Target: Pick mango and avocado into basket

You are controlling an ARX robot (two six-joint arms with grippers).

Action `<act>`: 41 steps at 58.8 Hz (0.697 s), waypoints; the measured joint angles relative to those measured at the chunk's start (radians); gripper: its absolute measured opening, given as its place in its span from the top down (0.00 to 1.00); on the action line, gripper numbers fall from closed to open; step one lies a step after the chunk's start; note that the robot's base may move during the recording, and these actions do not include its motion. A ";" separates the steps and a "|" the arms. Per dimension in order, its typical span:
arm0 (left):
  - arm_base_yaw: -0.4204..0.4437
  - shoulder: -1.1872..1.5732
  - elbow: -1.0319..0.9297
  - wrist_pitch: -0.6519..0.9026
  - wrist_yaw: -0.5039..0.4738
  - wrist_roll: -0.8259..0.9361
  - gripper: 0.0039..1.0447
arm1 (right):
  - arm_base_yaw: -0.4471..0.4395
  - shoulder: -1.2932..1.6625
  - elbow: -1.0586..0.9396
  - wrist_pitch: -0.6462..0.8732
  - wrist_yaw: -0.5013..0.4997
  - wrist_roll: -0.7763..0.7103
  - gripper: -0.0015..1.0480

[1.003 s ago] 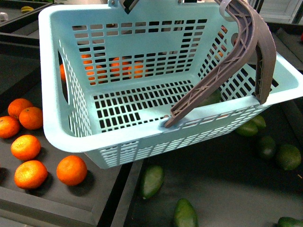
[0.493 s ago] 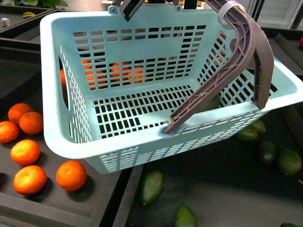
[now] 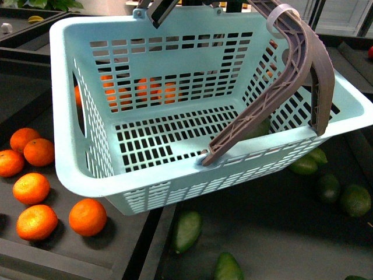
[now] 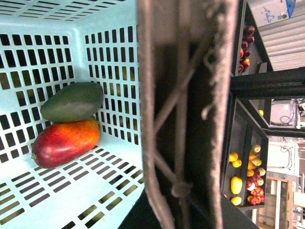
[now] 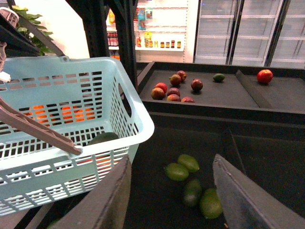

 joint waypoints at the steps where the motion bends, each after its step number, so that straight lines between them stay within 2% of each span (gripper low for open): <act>1: 0.000 0.000 0.000 0.000 0.000 0.000 0.95 | 0.000 0.000 0.000 0.000 0.000 0.000 0.45; 16: 0.000 0.000 0.000 0.000 0.000 0.000 0.95 | 0.000 0.000 0.000 0.000 0.000 0.001 0.06; 21: 0.000 0.000 0.000 0.000 0.000 0.000 0.95 | 0.000 0.000 0.000 0.000 0.000 0.000 0.08; 41: -0.013 0.000 0.000 0.000 0.002 0.003 0.95 | 0.000 -0.001 0.000 -0.002 0.005 0.001 0.07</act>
